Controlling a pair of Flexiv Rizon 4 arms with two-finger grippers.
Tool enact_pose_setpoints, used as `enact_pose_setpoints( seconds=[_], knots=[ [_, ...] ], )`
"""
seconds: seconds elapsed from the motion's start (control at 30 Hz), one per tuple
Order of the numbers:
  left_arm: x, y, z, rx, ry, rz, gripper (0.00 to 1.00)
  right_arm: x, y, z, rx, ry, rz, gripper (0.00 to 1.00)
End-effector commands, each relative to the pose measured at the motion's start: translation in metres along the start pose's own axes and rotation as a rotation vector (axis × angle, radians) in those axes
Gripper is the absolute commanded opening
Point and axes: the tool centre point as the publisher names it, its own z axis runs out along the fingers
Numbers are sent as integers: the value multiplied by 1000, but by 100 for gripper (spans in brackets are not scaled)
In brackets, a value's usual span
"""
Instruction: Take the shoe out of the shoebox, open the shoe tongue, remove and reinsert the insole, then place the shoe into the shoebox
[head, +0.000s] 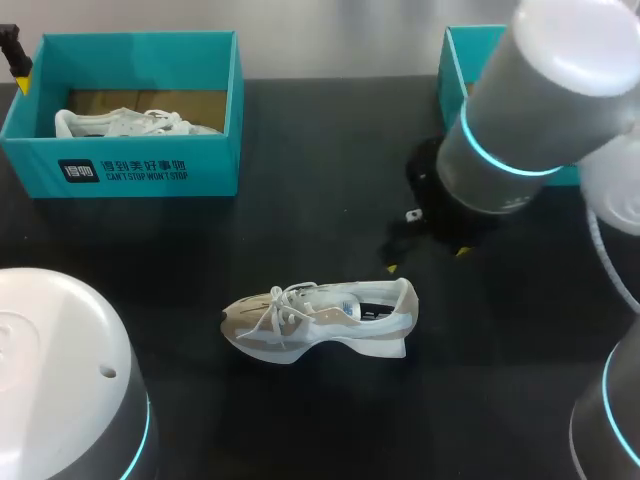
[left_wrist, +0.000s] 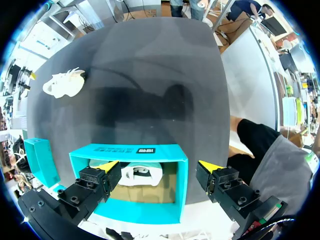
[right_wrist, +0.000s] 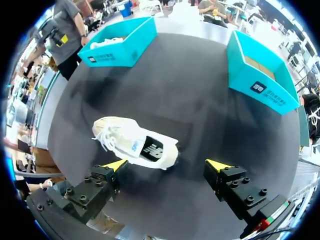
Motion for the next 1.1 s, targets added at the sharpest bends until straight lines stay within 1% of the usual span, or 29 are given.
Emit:
enact_pose_setpoints(
  seconds=[0.03, 0.07, 0.17, 0.27, 0.3, 0.77, 0.8, 0.83, 0.87, 0.9, 1.0, 1.1],
  knots=[
    [0, -1, -1, -2, 2, 1, 100, -31, -9, 1, -210, 328, -66, 100],
    [0, -1, -1, -2, 2, 1, 100, -35, -10, 1, -243, 327, -91, 100],
    [0, -1, -1, -2, 2, 1, 100, -54, -16, 4, -354, 410, -143, 100],
    [0, -1, -1, -2, 2, 1, 100, -67, -23, 7, -434, 527, -208, 100],
    [0, -1, -1, -2, 2, 1, 100, -72, -27, 9, -412, 604, -247, 100],
    [0, -1, -1, -2, 2, 1, 100, -72, -27, 9, -412, 604, -247, 100],
    [0, -1, -1, -2, 2, 1, 100, -82, -27, 12, -448, 632, -267, 100],
    [0, -1, -1, -2, 2, 1, 100, -87, -28, 14, -465, 655, -286, 100],
    [0, -1, -1, -2, 2, 1, 100, -98, -28, 15, -519, 679, -311, 100],
    [0, -1, -1, -2, 2, 1, 100, -107, -29, 15, -553, 694, -321, 100],
    [0, -1, -1, -2, 2, 1, 100, -122, -31, 13, -603, 743, -360, 100],
    [0, -1, -1, -2, 2, 1, 100, -127, -32, 10, -615, 729, -422, 100]
  ],
)
